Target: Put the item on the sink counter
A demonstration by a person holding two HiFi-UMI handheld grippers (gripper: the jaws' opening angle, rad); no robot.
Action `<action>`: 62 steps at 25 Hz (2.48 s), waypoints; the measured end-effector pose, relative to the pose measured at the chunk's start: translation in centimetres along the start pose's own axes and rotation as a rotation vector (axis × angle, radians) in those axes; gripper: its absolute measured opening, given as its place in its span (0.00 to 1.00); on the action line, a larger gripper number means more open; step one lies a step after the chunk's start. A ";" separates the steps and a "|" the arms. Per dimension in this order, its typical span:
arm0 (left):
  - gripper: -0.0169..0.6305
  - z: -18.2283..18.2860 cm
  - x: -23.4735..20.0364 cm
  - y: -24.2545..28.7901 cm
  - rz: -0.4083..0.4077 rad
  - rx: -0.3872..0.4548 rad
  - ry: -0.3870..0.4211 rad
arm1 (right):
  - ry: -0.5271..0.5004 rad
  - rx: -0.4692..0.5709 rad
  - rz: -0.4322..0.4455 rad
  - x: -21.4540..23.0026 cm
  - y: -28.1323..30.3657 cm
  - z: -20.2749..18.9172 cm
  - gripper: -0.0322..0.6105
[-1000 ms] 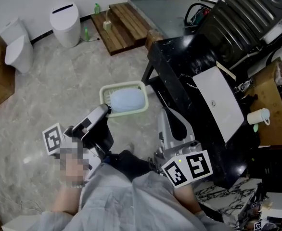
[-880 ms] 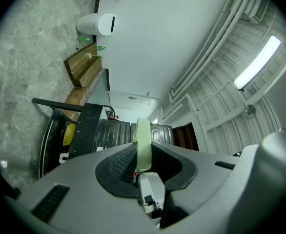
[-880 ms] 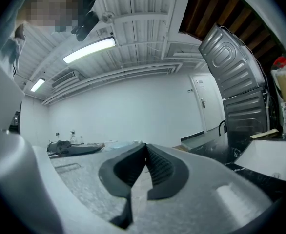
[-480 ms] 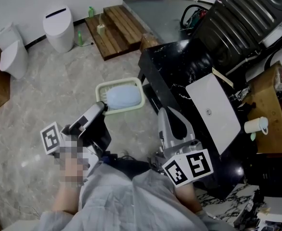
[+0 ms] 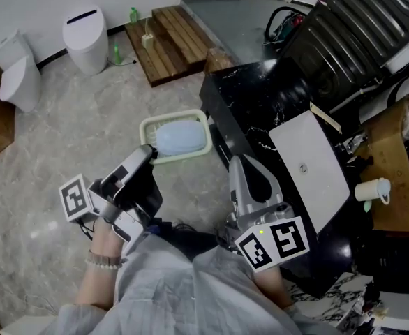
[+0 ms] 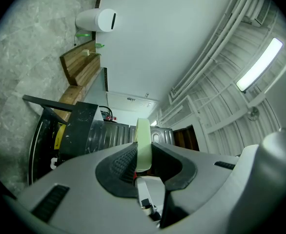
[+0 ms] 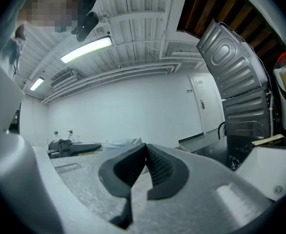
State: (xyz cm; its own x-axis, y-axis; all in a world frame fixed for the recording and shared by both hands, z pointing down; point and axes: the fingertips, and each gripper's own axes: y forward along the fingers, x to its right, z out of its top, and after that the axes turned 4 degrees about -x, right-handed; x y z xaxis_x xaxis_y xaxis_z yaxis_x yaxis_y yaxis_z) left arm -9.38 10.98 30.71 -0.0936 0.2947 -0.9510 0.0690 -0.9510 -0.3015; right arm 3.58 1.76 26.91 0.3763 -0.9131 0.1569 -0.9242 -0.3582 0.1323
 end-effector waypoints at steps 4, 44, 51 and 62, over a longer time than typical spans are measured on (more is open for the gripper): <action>0.16 0.0 -0.3 0.6 0.007 0.002 -0.005 | 0.007 0.002 -0.004 0.7 0.0 0.1 0.05; 0.16 2.1 -3.0 13.4 0.012 -0.218 -0.063 | 0.065 0.050 -0.274 10.7 0.6 1.7 0.05; 0.16 5.1 -4.8 18.3 0.042 -0.305 -0.101 | 0.091 0.045 -0.363 13.4 4.1 2.4 0.05; 0.16 10.0 -6.7 25.4 0.065 -0.466 -0.157 | 0.130 0.048 -0.525 16.7 9.6 3.6 0.05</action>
State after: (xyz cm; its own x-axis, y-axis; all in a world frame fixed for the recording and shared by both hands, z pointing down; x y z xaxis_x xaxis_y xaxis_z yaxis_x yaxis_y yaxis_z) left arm -16.92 -16.07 30.10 -0.2208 0.1844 -0.9577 0.5128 -0.8133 -0.2748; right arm 0.73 -17.65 27.28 0.7902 -0.5788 0.2016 -0.6108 -0.7708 0.1809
